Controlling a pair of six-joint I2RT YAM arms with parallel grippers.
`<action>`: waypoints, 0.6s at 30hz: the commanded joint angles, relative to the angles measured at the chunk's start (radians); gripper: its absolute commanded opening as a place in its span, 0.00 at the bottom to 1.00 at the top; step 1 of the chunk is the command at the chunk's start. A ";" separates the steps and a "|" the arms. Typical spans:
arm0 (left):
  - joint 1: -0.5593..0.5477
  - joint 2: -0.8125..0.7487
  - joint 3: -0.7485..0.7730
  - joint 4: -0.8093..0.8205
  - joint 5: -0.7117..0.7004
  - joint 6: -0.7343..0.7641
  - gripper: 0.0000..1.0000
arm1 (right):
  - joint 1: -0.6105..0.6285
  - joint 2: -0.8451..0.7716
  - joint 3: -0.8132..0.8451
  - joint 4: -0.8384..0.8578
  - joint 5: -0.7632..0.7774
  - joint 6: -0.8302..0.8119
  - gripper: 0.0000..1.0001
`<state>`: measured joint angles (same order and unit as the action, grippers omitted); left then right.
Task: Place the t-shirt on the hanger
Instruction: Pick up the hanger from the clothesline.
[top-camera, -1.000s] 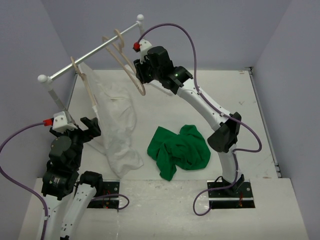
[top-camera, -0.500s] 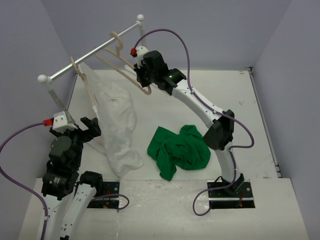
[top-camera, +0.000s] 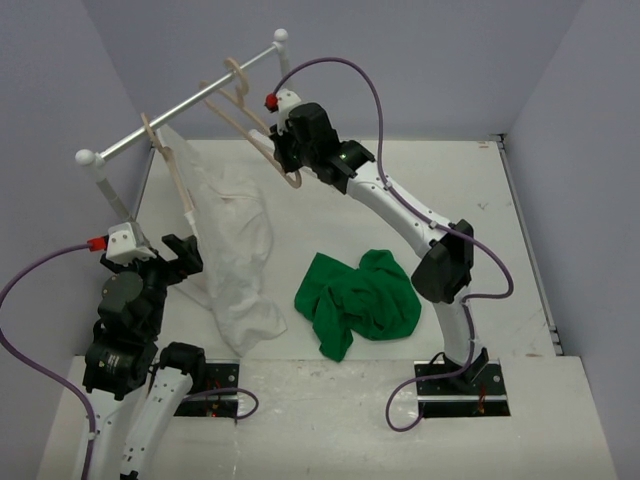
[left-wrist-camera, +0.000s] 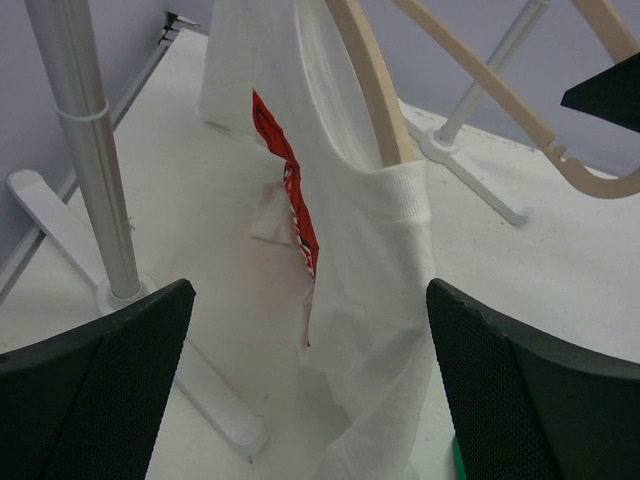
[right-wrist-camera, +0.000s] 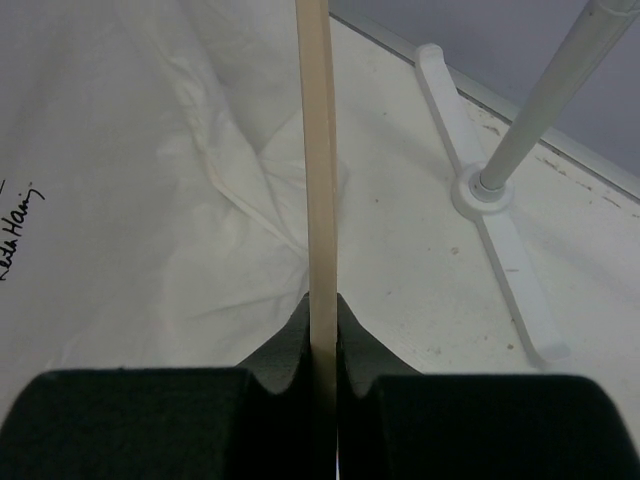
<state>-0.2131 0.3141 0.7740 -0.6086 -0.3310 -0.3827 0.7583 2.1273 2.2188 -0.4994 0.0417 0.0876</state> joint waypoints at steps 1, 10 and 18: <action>-0.006 0.039 0.086 0.011 0.072 0.019 1.00 | 0.003 -0.145 -0.066 0.153 0.065 0.029 0.00; -0.005 0.155 0.388 -0.059 0.266 0.056 1.00 | -0.013 -0.288 -0.209 0.171 0.090 0.056 0.00; -0.003 0.349 0.567 -0.070 0.604 0.103 1.00 | -0.059 -0.570 -0.520 -0.007 0.123 0.121 0.00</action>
<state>-0.2169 0.5406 1.2971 -0.6691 0.0192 -0.3260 0.7261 1.7412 1.8246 -0.4265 0.1208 0.1542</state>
